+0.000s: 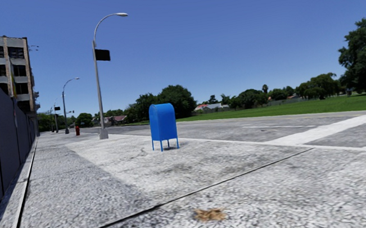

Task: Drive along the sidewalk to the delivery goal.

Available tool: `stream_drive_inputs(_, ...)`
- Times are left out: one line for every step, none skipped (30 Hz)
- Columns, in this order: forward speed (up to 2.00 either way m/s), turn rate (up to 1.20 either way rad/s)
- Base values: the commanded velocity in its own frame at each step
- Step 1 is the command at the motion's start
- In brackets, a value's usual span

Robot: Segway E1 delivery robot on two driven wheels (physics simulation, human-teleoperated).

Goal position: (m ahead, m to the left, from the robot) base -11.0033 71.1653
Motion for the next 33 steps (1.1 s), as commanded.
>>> stream_drive_inputs(2.0,0.42)
stream_drive_inputs(2.0,0.41)
stream_drive_inputs(2.0,0.4)
stream_drive_inputs(2.0,0.4)
stream_drive_inputs(2.0,0.39)
stream_drive_inputs(2.0,0.38)
stream_drive_inputs(2.0,0.38)
stream_drive_inputs(2.0,0.38)
stream_drive_inputs(2.0,0.38)
stream_drive_inputs(2.0,0.38)
stream_drive_inputs(2.0,0.38)
stream_drive_inputs(2.0,0.38)
stream_drive_inputs(2.0,0.38)
stream_drive_inputs(2.0,0.38)
stream_drive_inputs(2.0,0.38)
stream_drive_inputs(2.0,0.38)
stream_drive_inputs(2.0,0.38)
stream_drive_inputs(2.0,0.38)
stream_drive_inputs(2.0,0.38)
stream_drive_inputs(2.0,0.38)
stream_drive_inputs(2.0,0.38)
stream_drive_inputs(2.0,0.38)
stream_drive_inputs(2.0,0.38)
stream_drive_inputs(2.0,0.38)
stream_drive_inputs(2.0,0.38)
stream_drive_inputs(2.0,0.38)
stream_drive_inputs(2.0,0.38)
stream_drive_inputs(2.0,0.38)
stream_drive_inputs(2.0,0.38)
stream_drive_inputs(2.0,0.39)
stream_drive_inputs(2.0,0.39)
stream_drive_inputs(2.0,0.39)
stream_drive_inputs(2.0,0.4)
